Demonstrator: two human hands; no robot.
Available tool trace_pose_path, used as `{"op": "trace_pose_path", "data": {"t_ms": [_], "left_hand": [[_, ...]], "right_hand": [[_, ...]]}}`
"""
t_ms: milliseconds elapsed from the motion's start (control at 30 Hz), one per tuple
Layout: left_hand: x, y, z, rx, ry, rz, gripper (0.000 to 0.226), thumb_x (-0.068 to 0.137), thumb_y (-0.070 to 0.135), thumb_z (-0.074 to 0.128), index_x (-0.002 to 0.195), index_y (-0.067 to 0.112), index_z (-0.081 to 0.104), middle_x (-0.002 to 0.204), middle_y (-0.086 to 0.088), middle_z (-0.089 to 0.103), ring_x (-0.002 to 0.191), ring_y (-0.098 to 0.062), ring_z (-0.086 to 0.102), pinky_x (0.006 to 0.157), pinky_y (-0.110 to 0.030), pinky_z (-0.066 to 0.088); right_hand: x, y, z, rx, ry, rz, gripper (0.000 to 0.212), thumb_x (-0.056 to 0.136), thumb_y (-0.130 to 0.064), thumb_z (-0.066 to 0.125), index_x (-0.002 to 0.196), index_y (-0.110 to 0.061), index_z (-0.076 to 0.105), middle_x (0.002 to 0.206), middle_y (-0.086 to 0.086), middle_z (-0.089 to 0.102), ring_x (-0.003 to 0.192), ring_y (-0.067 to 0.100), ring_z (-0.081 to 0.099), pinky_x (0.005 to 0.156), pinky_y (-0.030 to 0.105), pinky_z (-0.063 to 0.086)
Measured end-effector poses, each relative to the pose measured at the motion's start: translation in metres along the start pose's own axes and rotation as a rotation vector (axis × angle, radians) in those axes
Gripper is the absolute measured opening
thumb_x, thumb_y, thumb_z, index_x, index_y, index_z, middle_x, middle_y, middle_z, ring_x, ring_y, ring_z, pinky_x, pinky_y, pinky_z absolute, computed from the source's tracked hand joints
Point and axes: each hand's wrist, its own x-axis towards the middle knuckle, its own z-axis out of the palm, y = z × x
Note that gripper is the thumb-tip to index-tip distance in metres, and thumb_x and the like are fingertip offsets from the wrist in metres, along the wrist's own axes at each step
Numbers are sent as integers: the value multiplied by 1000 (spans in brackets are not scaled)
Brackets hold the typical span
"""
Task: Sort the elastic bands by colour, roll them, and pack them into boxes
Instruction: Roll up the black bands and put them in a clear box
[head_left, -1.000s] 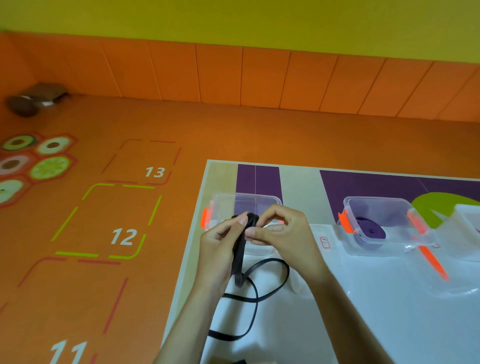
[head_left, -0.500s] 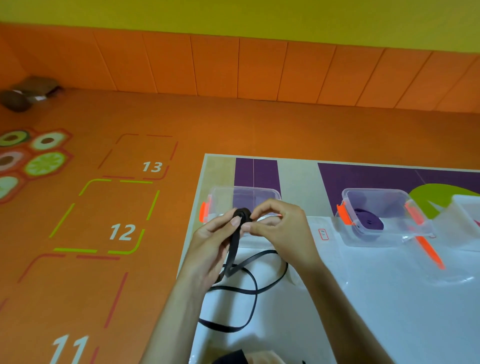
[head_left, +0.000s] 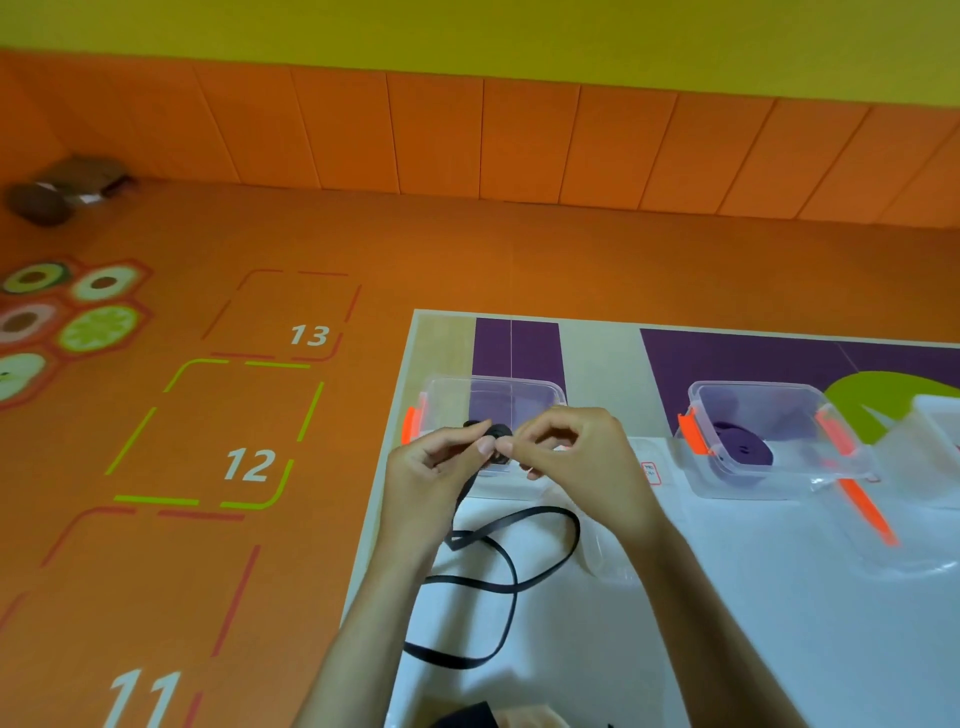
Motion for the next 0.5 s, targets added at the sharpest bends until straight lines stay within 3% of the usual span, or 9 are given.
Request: {"op": "trace_pose_path", "data": {"t_ms": [67, 167, 267, 400, 500], "left_hand": [[-2, 5, -1, 86, -36, 65, 25, 91, 8, 82, 102, 30, 86, 99, -1, 84, 93, -17, 81, 80, -18, 59], [-4, 15, 2, 116, -74, 100, 35, 90, 0, 80, 95, 34, 85, 92, 1, 83, 78, -10, 79, 70, -14, 57], [-7, 18, 6, 95, -72, 61, 27, 88, 0, 83, 92, 27, 80, 92, -5, 83, 76, -12, 79, 68, -14, 56], [-8, 17, 9, 64, -33, 80, 24, 85, 3, 86, 83, 23, 74, 89, -6, 81, 86, -18, 80, 75, -17, 57], [-7, 21, 9, 9, -53, 111, 21, 86, 3, 85, 86, 22, 78, 103, -8, 82, 99, -22, 80, 83, -21, 60]], "right_hand": [[1, 0, -5, 85, -37, 76, 19, 85, -21, 90, 84, -9, 75, 76, 9, 78, 72, 25, 79, 76, 43, 66], [3, -3, -13, 262, -119, 188, 14, 86, -10, 88, 95, -7, 79, 84, 16, 80, 79, 28, 81, 74, 29, 65], [2, -3, -20, 328, -175, 256, 23, 87, -11, 87, 108, -11, 80, 92, 14, 81, 85, 29, 82, 76, 24, 64], [0, -2, -21, 317, -170, 186, 15, 87, -12, 86, 101, -8, 83, 92, 14, 81, 87, 30, 81, 80, 27, 65], [1, -3, -24, 340, -118, 126, 15, 86, -13, 87, 99, -7, 83, 92, 14, 81, 87, 30, 82, 81, 29, 65]]}}
